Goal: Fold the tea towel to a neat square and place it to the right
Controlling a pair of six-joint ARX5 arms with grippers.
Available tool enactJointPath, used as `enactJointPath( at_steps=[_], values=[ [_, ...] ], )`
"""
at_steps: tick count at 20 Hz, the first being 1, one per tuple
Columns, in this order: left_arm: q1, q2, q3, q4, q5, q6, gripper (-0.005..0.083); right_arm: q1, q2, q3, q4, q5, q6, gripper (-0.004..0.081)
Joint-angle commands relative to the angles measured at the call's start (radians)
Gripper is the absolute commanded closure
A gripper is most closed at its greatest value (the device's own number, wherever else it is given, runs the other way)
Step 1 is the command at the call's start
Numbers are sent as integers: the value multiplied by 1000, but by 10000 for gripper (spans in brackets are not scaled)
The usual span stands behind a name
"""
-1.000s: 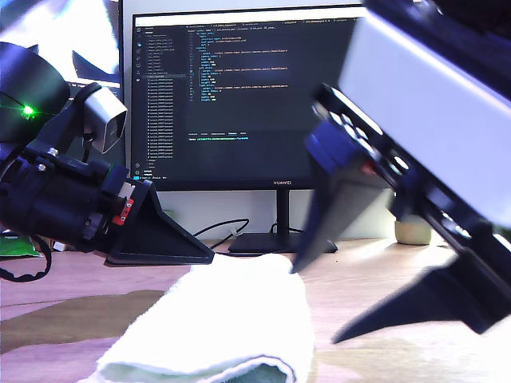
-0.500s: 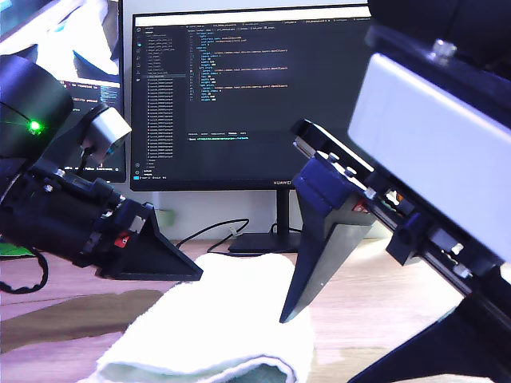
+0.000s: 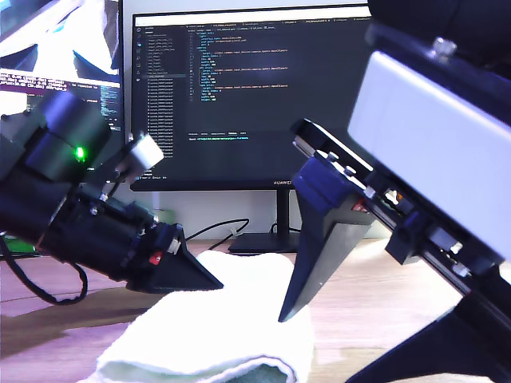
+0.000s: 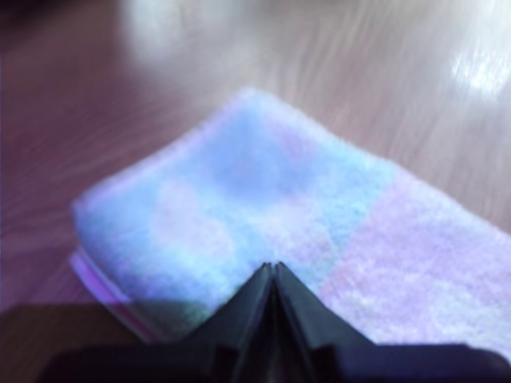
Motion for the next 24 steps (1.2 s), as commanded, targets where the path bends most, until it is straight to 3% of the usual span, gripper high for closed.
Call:
enactJointPath(
  at_steps=[1, 9, 15, 24],
  values=[
    [-3, 19, -8, -29, 4, 8, 795, -19, 6, -1, 21, -17, -5, 349],
    [-3, 19, -8, -97, 50, 16, 795, -57, 71, -1, 48, -89, -58, 372],
    [-3, 19, -8, -149, 76, 35, 795, -58, 143, 18, 71, -90, -77, 373],
    [-3, 19, -8, -163, 76, 34, 795, -27, 163, 24, 68, -149, -76, 585]
  ],
)
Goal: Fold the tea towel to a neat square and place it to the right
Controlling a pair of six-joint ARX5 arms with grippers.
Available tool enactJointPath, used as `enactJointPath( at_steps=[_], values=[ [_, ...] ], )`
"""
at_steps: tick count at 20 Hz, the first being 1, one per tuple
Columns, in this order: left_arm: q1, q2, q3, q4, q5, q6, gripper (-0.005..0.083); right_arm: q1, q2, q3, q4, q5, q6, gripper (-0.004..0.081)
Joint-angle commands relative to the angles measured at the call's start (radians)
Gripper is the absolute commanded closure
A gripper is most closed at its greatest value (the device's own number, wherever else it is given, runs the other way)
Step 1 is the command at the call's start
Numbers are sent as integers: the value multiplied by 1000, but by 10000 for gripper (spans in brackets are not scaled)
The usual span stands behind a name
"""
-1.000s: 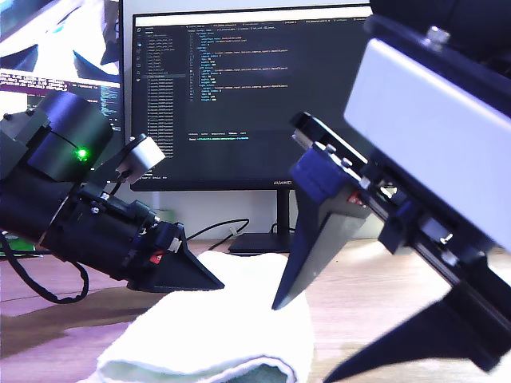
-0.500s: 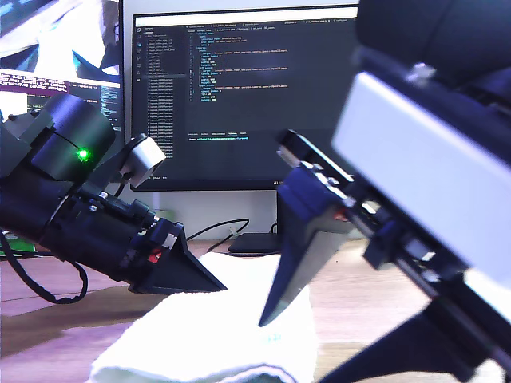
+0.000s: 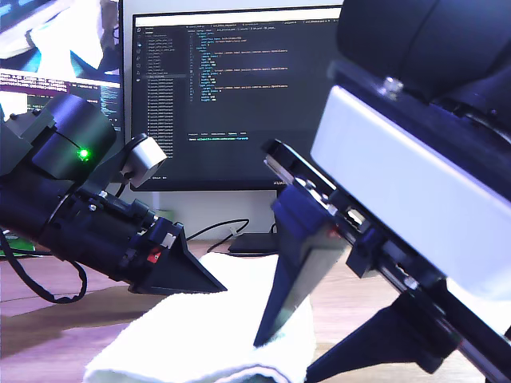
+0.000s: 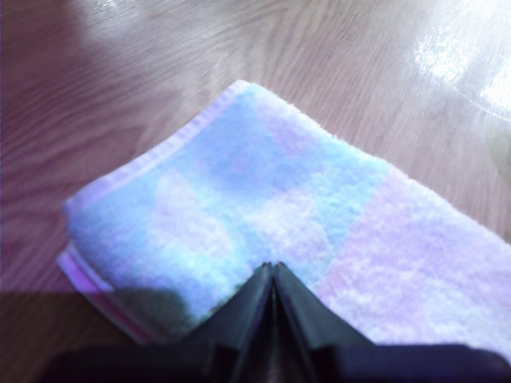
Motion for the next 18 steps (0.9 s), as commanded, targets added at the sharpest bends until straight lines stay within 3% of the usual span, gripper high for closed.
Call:
enactJointPath(
  at_steps=[1, 4, 12, 18],
  values=[
    [-8, 26, -36, -46, -1, 8, 795, 21, 24, -21, -4, -18, -1, 629],
    [-8, 26, -36, -72, -1, 8, 795, 45, 24, -21, -4, -55, 56, 782],
    [-8, 25, -36, -111, -1, 8, 795, 57, 14, -21, 29, -62, 365, 782],
    [2, 24, -36, -116, -1, 8, 795, 57, -114, -20, -23, -87, 536, 782]
  ],
)
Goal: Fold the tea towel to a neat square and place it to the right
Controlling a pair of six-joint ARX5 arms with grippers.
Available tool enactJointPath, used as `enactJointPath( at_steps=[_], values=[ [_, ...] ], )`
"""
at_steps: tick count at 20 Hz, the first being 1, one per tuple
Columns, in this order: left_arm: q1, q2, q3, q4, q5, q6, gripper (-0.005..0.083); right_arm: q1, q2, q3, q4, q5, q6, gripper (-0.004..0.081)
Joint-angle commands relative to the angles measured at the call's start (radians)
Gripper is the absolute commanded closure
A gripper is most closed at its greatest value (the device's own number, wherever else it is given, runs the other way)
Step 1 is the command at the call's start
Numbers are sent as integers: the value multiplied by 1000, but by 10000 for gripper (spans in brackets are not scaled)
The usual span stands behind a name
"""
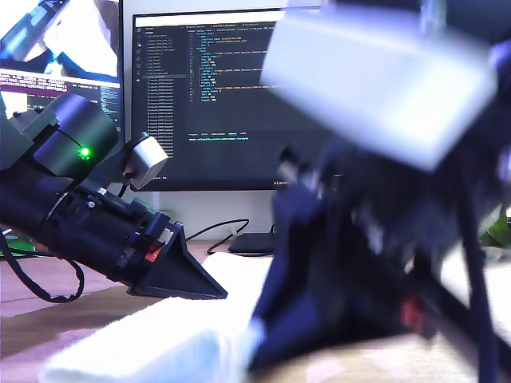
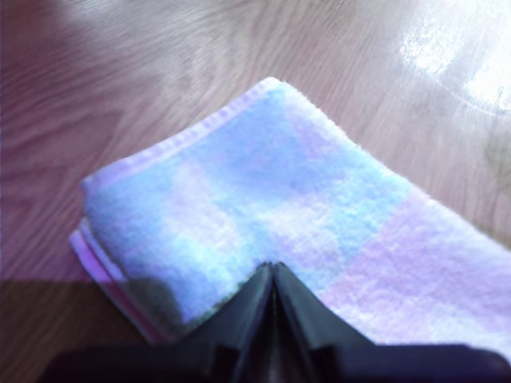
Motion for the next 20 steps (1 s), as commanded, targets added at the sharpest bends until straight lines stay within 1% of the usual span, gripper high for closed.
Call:
enactJointPath(
  at_steps=[1, 5, 9, 15, 18, 20],
  values=[
    [3, 39, -44, -47, -16, 8, 795, 11, -58, -19, -26, -18, 44, 782],
    [8, 39, -44, -41, -15, 7, 795, 9, -134, -19, -137, -18, 77, 782],
    [8, 39, -44, -19, -13, -11, 795, 9, -150, -19, -194, -18, 77, 782],
    [10, 39, -44, 67, -7, -43, 795, 9, -150, -19, -203, -18, 77, 782],
    [11, 39, -44, 87, 53, -47, 795, 9, -150, -19, -203, -18, 78, 782],
    [17, 39, -44, 94, 50, -46, 795, 9, -150, -19, -204, -18, 78, 782]
  ],
)
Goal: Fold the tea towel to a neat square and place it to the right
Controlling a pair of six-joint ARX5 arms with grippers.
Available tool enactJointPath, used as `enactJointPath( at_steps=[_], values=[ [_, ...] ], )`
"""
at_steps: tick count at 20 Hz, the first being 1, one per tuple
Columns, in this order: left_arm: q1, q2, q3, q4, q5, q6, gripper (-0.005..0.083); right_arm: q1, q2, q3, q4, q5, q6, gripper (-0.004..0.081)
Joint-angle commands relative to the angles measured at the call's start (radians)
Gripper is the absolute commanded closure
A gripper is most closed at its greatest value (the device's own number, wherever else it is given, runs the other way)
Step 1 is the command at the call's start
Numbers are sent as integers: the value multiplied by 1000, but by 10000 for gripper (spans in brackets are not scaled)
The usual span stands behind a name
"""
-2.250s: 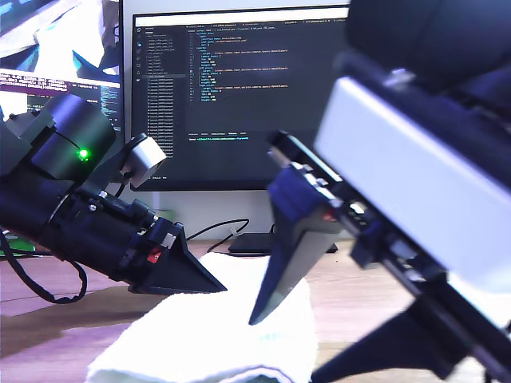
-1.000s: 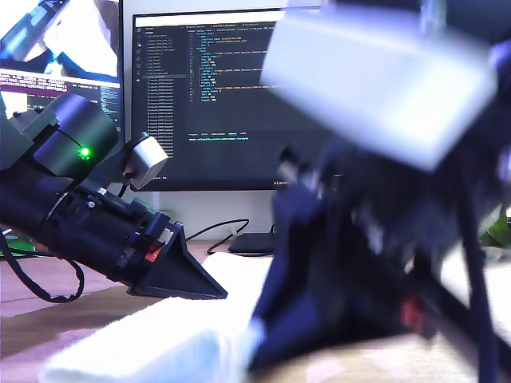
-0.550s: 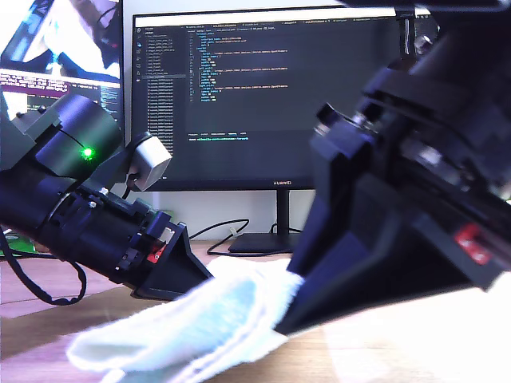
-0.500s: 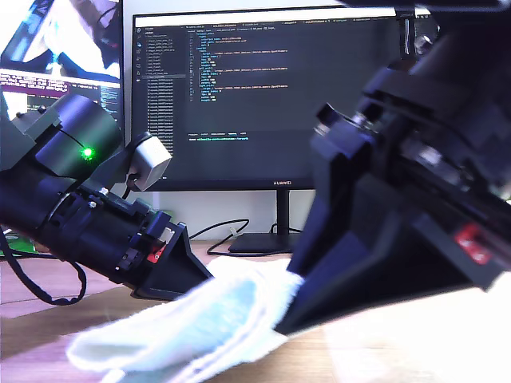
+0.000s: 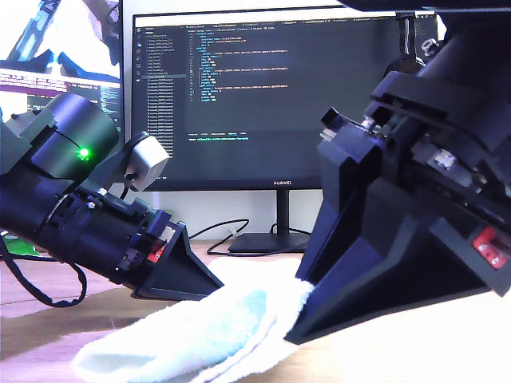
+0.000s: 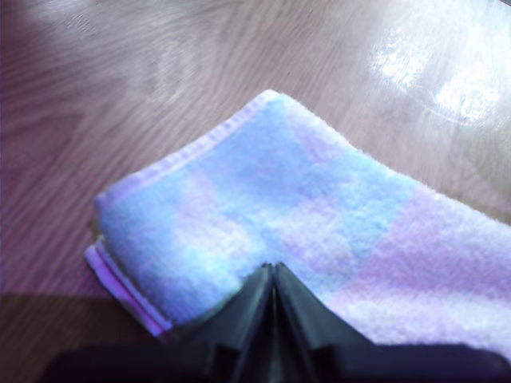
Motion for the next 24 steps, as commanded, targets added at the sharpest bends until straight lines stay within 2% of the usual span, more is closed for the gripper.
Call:
enactJointPath(
  at_steps=[1, 7, 9, 11, 24],
  values=[
    [19, 28, -22, 24, -6, -2, 795, 9, -11, -19, -5, -11, 5, 782],
    [45, 29, -22, 71, -14, -23, 795, 9, -11, -19, -4, -11, 6, 782],
    [40, 29, -22, 72, 64, -20, 795, 9, -11, -19, -1, -11, 6, 782],
    [33, 29, -22, 85, 103, -19, 795, 9, -11, -19, -2, -11, 6, 782],
    [26, 77, -18, 129, 100, -19, 795, 9, -11, -19, -1, -10, 14, 782]
  ],
)
